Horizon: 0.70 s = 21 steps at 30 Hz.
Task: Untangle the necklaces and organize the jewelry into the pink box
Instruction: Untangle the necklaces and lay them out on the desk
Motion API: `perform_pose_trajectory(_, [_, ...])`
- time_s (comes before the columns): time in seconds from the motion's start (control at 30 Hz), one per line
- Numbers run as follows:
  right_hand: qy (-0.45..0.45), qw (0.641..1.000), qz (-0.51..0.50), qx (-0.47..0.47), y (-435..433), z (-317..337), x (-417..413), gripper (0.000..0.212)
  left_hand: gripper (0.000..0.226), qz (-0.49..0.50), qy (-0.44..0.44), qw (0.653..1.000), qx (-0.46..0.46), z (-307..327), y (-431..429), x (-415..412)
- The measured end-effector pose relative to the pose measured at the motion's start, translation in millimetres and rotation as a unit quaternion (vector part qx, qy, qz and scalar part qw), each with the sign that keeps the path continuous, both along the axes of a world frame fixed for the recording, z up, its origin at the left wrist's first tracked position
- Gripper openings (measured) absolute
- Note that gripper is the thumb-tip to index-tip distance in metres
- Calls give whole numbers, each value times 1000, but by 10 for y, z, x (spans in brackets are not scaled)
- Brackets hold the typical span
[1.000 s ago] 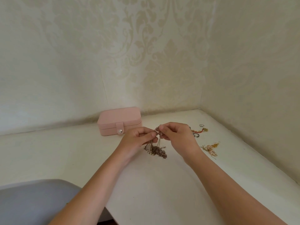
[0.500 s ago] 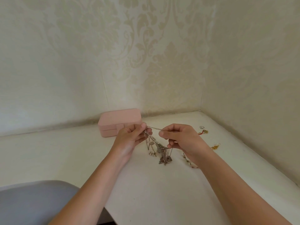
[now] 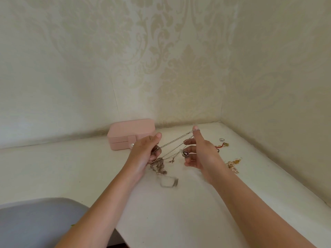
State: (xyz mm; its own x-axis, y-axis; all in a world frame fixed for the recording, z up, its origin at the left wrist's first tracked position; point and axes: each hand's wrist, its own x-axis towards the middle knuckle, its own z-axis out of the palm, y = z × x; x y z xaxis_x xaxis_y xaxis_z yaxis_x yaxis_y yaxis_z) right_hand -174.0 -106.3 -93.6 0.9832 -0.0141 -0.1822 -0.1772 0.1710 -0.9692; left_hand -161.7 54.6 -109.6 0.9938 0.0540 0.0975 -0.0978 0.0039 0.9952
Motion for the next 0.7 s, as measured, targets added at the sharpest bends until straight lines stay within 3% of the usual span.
perform_pose_trajectory(0.2, [-41, 999, -29, -12, -54, -55, 60, 61, 11, 9, -110, 965, 239, -179, -45, 25])
perform_pose_trajectory(0.33, [-28, 997, -46, 46, -90, -54, 90, 61, 13, 53, -119, 971, 200, -180, 18, 90])
perform_pose_trajectory(0.47, [-15, 995, 7, 103, -122, -53, 86, 76, 10, 126, -135, 975, 124, -190, 28, 115])
perform_pose_trajectory(0.7, [-7, 985, 78, 152, -1, -23, 35, 81, 21, 163, -212, 938, 219, -231, 11, 92])
